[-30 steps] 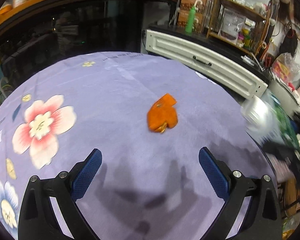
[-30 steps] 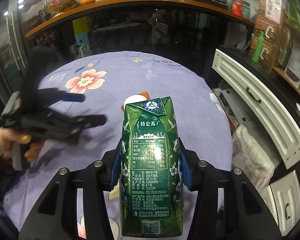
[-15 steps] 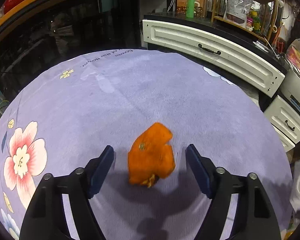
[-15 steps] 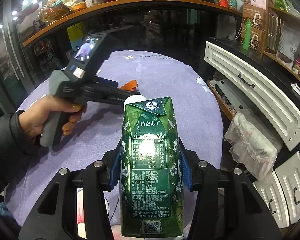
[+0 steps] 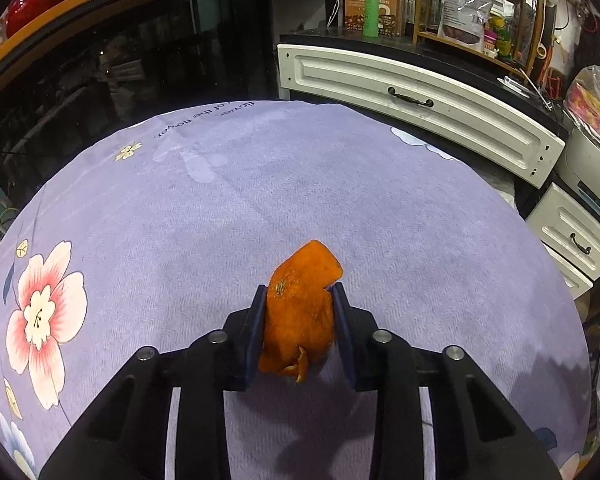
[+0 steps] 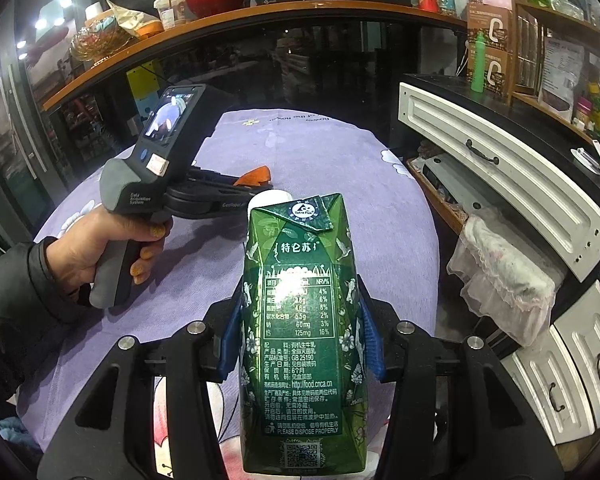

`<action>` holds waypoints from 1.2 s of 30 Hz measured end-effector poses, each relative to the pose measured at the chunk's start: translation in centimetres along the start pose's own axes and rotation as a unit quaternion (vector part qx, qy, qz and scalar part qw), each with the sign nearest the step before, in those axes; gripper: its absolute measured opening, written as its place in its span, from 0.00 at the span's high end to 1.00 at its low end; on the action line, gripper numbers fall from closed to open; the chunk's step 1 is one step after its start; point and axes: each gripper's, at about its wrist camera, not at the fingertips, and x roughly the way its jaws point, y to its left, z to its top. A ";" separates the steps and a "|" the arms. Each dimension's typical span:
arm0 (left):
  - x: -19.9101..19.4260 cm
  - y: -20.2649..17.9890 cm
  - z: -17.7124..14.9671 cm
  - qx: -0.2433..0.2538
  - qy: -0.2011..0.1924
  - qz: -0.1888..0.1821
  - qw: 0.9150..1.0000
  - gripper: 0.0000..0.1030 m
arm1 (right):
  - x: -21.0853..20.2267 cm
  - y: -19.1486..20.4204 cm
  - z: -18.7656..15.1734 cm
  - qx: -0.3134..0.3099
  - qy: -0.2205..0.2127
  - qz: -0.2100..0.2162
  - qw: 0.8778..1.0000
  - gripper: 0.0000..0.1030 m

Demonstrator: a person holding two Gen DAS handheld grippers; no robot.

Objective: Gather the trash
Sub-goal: 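Carry the carton and orange net over the black bin with both grippers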

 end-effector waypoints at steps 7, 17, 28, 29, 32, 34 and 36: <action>-3.5 0.2 -1.9 -0.020 -0.032 -0.023 0.999 0.72 | -1.5 0.1 -1.3 0.019 -0.021 -0.012 1.000 0.52; -10.8 -1.5 -6.4 -0.028 -0.077 -0.054 0.995 0.72 | -5.3 1.0 -4.9 0.046 -0.042 -0.016 0.998 0.52; -16.1 -8.3 -11.9 0.016 -0.101 -0.100 0.990 0.72 | -9.9 -0.2 -11.1 0.092 -0.049 -0.046 0.993 0.52; -16.4 -9.1 -12.3 0.019 -0.101 -0.111 0.989 0.72 | -10.2 -0.4 -11.6 0.097 -0.048 -0.049 0.993 0.52; -17.4 -11.7 -13.1 0.034 -0.108 -0.131 0.985 0.72 | -11.3 -1.5 -13.8 0.116 -0.047 -0.069 0.990 0.52; -18.0 -13.4 -13.5 0.045 -0.113 -0.140 0.983 0.72 | -12.0 -2.6 -15.3 0.133 -0.043 -0.083 0.987 0.52; -18.4 -14.8 -13.9 0.052 -0.115 -0.156 0.980 0.72 | -12.3 -3.6 -16.7 0.149 -0.036 -0.095 0.984 0.52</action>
